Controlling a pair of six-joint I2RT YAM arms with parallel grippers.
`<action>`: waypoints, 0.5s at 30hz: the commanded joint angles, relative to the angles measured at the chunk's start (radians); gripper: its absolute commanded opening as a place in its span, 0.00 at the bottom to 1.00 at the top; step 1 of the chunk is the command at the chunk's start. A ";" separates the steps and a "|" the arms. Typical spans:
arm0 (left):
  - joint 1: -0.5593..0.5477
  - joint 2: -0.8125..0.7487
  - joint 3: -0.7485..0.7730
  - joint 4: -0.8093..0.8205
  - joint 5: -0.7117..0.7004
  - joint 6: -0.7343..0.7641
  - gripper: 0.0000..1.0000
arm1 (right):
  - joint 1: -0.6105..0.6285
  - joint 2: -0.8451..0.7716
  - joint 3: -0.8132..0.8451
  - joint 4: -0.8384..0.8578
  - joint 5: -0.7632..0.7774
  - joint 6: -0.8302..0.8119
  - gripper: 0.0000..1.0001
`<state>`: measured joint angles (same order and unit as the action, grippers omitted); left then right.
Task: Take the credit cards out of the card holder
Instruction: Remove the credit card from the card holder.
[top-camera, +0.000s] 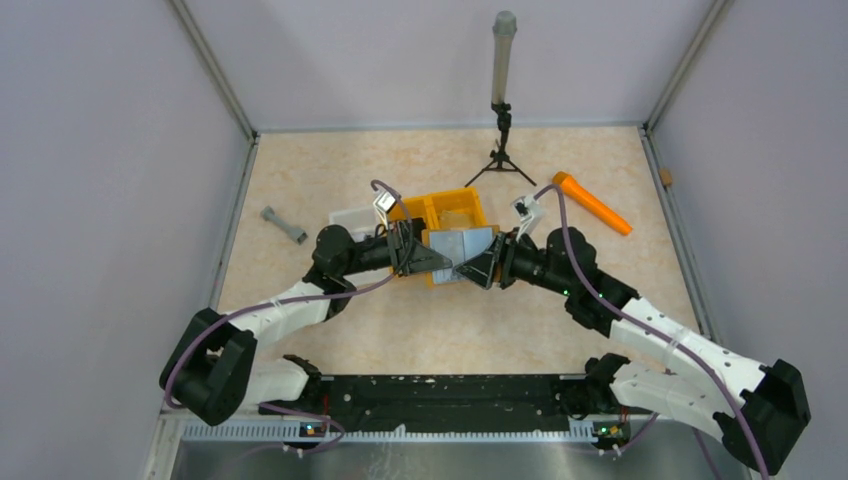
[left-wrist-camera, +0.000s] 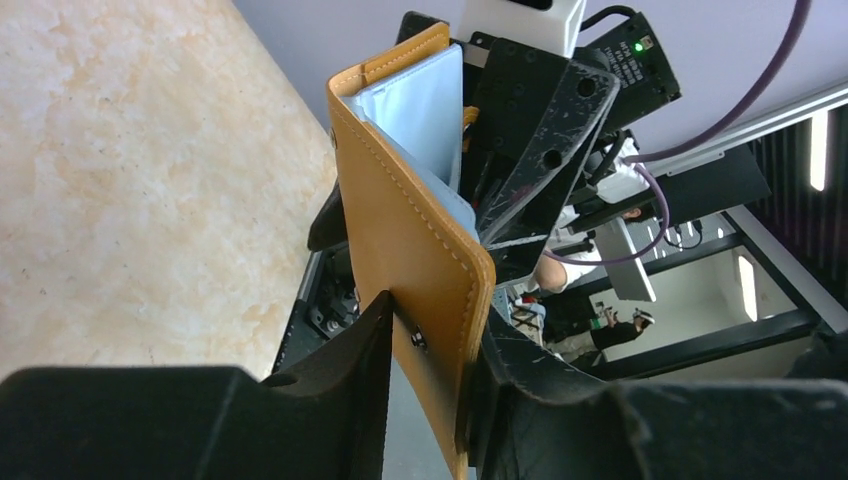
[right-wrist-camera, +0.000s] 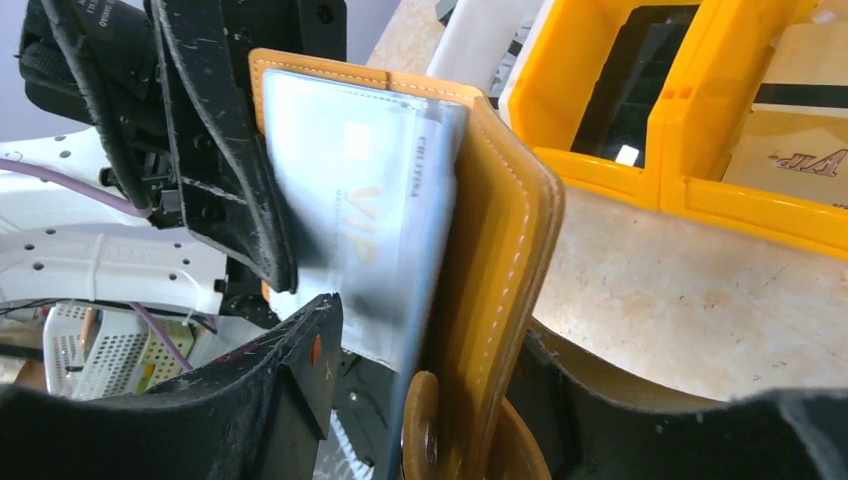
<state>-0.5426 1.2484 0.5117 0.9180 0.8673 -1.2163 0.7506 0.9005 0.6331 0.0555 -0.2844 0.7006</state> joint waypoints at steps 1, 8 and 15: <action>-0.002 -0.004 0.004 0.139 0.025 -0.038 0.33 | 0.007 0.024 0.016 0.021 -0.011 -0.013 0.57; -0.003 0.002 -0.006 0.183 0.032 -0.060 0.13 | 0.009 0.030 0.027 0.009 0.000 -0.017 0.26; -0.001 -0.008 -0.012 0.176 0.033 -0.056 0.12 | 0.009 0.001 0.061 -0.151 0.140 -0.061 0.15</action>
<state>-0.5270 1.2655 0.4877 0.9504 0.8577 -1.2415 0.7540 0.9077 0.6502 0.0177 -0.2726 0.6979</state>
